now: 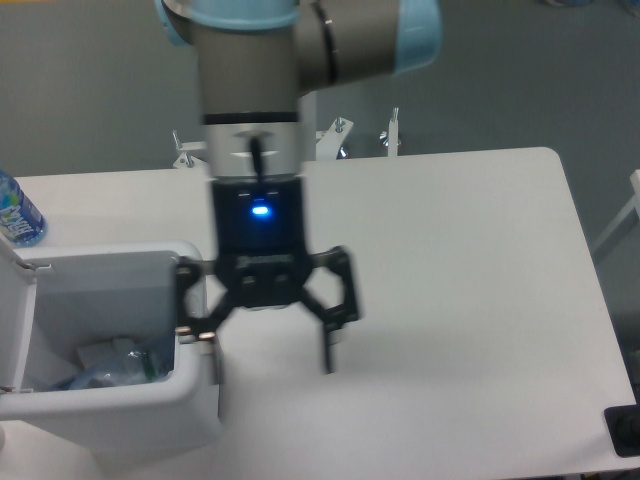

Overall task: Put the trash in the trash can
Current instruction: 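Raise the open gripper up out of the trash can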

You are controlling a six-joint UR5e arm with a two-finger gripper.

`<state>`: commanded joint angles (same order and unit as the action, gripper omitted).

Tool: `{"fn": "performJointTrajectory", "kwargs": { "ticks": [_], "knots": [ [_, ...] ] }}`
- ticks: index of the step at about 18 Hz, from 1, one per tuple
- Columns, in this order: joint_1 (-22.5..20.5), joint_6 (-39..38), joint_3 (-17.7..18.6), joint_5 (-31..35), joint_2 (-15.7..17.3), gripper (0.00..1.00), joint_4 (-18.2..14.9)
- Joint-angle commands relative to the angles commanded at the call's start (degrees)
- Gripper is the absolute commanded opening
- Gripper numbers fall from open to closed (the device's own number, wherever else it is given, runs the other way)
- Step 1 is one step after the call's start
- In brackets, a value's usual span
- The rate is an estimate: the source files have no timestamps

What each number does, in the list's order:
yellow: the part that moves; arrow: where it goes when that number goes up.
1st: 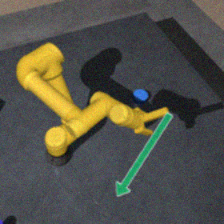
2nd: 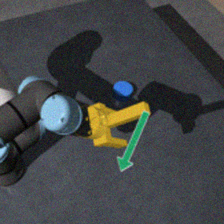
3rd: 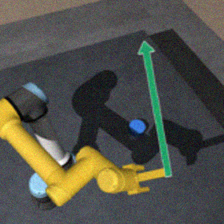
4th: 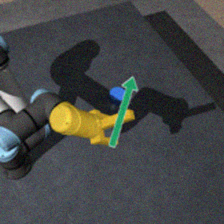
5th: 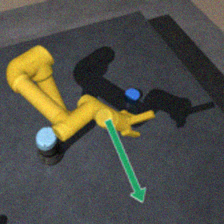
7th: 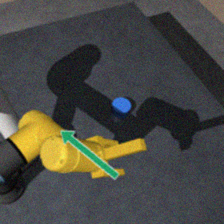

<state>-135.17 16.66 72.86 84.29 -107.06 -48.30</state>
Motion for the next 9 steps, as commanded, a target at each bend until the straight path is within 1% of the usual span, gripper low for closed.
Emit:
{"fn": "performJointTrajectory", "kwargs": {
  "ticks": [3,4,5,6,7,8,9],
  "knots": [
    [-2.55,9.41,0.18,0.35,2.72,1.0,-10.55],
    [-2.64,13.44,0.62,2.18,3.69,1.0,-14.24],
    [-2.73,18.18,1.49,5.51,4.83,1.0,-17.23],
    [-2.91,22.93,2.8,8.93,5.71,1.0,-19.18],
    [-3.08,27.15,3.86,10.97,6.77,1.0,-19.81],
    [-3.17,29.72,4.57,11.42,7.65,1.0,-19.99],
    [-3.61,30.53,4.92,11.6,8.18,1.0,-20.34]
  ]
}}
